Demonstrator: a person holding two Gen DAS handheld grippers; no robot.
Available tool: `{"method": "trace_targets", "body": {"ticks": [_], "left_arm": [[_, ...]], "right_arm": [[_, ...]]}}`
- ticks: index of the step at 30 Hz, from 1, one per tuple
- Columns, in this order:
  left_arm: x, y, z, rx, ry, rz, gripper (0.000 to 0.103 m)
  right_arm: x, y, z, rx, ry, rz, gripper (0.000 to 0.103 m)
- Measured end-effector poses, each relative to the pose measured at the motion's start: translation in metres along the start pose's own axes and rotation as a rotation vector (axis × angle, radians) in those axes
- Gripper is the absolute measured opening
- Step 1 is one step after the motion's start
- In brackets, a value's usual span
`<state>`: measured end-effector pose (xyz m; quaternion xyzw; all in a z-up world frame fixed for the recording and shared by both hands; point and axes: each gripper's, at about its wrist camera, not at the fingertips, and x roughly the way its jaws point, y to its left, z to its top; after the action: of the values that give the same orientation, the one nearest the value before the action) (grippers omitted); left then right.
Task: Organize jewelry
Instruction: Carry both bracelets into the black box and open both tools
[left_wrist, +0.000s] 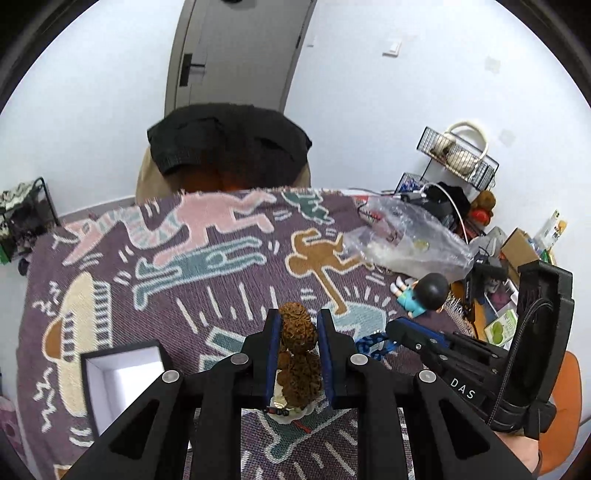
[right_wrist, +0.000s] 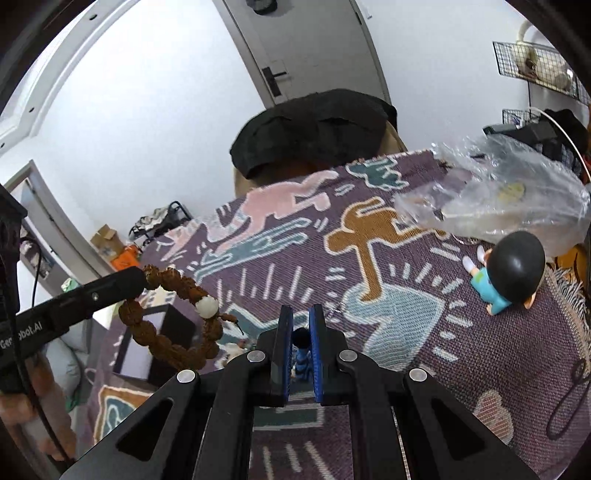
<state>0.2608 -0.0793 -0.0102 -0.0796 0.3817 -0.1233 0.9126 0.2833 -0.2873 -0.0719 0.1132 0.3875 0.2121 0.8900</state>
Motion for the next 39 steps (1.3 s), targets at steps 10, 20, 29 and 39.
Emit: {"method": "trace_targets", "body": {"ticks": [10, 20, 29, 39], "left_arm": [[-0.045, 0.003, 0.006, 0.066, -0.077, 0.034, 0.021], [-0.07, 0.039, 0.001, 0.026, -0.113, 0.064, 0.021], [-0.054, 0.086, -0.021, -0.059, -0.073, 0.092, 0.021], [-0.016, 0.133, -0.047, -0.205, 0.009, 0.019, 0.021]], "right_arm": [[-0.033, 0.033, 0.012, -0.05, -0.066, 0.054, 0.01], [-0.042, 0.063, 0.015, -0.094, -0.083, 0.101, 0.01], [-0.03, 0.093, 0.012, -0.131, -0.059, 0.142, 0.01], [-0.008, 0.128, 0.005, -0.182, -0.016, 0.152, 0.01]]}}
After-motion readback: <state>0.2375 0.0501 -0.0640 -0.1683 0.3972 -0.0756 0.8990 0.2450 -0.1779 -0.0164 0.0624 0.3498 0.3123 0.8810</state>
